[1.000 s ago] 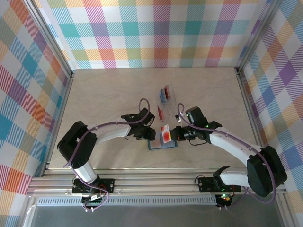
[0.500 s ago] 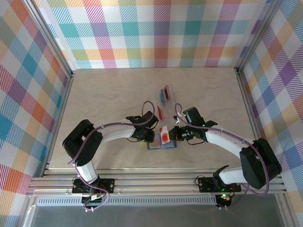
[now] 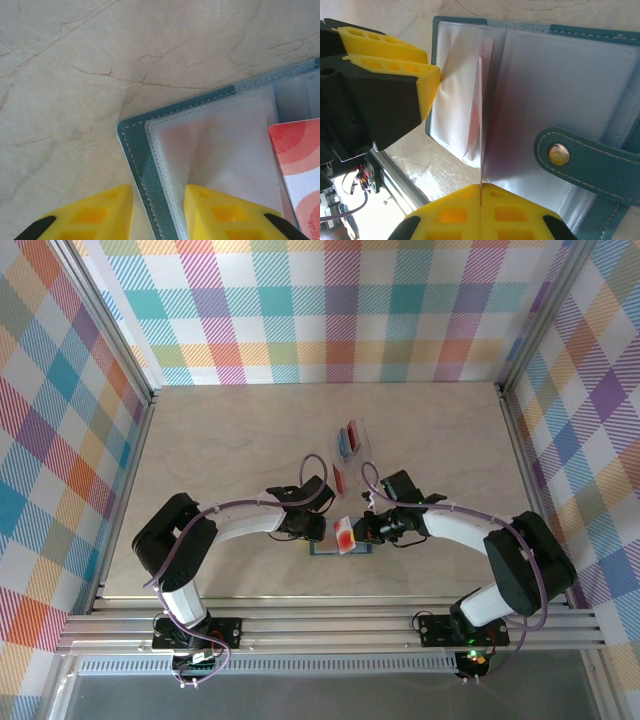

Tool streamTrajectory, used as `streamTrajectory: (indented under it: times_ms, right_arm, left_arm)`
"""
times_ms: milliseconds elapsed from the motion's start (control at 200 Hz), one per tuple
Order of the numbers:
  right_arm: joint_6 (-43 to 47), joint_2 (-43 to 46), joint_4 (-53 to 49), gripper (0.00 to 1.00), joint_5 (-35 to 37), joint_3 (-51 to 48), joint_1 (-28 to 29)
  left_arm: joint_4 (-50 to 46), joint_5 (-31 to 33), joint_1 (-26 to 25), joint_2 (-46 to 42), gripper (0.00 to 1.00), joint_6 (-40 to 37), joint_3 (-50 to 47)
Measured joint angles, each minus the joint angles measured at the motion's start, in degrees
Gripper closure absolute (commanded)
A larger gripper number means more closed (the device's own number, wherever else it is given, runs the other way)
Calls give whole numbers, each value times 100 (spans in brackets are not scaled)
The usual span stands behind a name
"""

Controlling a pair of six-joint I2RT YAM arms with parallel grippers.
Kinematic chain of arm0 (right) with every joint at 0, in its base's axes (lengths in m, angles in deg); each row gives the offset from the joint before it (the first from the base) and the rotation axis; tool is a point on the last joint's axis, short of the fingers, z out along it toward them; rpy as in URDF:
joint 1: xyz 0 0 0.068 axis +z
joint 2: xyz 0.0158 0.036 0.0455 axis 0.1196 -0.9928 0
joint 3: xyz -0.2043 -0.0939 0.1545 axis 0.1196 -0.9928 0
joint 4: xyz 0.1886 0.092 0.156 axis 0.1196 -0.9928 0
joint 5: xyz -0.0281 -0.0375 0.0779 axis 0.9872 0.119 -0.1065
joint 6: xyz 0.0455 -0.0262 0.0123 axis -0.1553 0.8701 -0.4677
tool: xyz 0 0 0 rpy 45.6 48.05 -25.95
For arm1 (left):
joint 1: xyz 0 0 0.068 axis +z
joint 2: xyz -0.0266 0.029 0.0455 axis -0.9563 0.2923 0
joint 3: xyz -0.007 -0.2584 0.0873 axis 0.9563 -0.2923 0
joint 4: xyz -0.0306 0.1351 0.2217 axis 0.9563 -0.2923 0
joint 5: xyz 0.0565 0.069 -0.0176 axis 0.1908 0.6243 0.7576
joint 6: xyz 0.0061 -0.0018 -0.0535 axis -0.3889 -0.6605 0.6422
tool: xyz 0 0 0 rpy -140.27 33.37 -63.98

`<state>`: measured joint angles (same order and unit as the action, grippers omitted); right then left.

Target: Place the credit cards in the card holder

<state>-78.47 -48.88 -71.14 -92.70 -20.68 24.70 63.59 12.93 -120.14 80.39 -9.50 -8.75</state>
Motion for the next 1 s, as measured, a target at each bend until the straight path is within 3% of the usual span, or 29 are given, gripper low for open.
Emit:
streamTrajectory:
  times_ms: [1000]
  right_arm:
    - [-564,-590,579,100,-293,107,0]
  left_arm:
    - [177,-55,0,-42,70,66,-94]
